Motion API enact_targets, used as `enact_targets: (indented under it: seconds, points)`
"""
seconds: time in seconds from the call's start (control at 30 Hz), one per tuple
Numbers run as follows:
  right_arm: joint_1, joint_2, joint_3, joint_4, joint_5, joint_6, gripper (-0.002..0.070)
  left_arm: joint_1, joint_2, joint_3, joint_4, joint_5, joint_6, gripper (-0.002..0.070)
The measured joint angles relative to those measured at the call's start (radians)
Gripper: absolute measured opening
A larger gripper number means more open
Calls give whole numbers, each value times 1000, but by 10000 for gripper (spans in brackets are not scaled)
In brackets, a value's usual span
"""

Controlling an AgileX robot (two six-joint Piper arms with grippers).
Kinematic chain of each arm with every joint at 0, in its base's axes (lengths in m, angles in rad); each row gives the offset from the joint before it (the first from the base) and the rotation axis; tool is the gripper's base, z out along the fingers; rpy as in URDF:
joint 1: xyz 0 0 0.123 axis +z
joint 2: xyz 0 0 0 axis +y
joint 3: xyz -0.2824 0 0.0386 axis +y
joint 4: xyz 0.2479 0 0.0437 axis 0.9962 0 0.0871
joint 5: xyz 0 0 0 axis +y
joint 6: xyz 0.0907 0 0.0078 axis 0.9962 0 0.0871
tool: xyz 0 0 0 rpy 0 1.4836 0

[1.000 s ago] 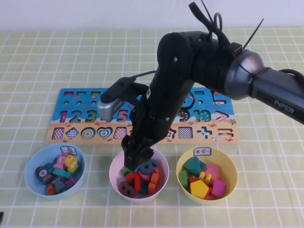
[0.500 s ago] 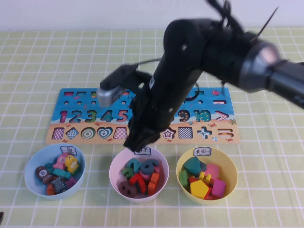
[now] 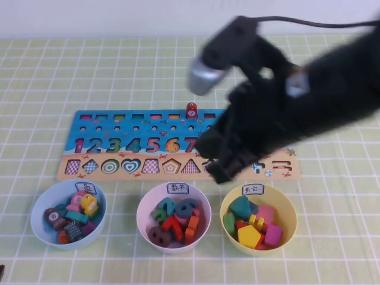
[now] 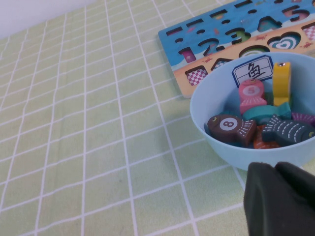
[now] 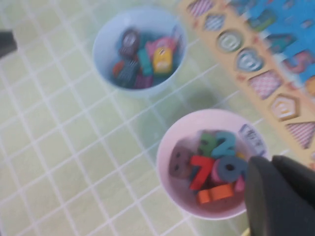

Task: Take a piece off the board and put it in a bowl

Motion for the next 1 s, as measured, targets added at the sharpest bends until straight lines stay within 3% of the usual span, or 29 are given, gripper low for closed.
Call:
enact_targets:
  seconds: [0.37,0.57,0.9,1.0]
  points:
    - [0,-552,518,2,-464,-5,-15,0,0,0,0,0,0,-5]
    - [0,-712,677,6,-504,-11,-16,0,0,0,0,0,0,-5]
    - [0,-728,814,8,-401,-1,-16,0,0,0,0,0,0,-5]
    - [0,-737,884,10,-489,40,-16,0,0,0,0,0,0,-5]
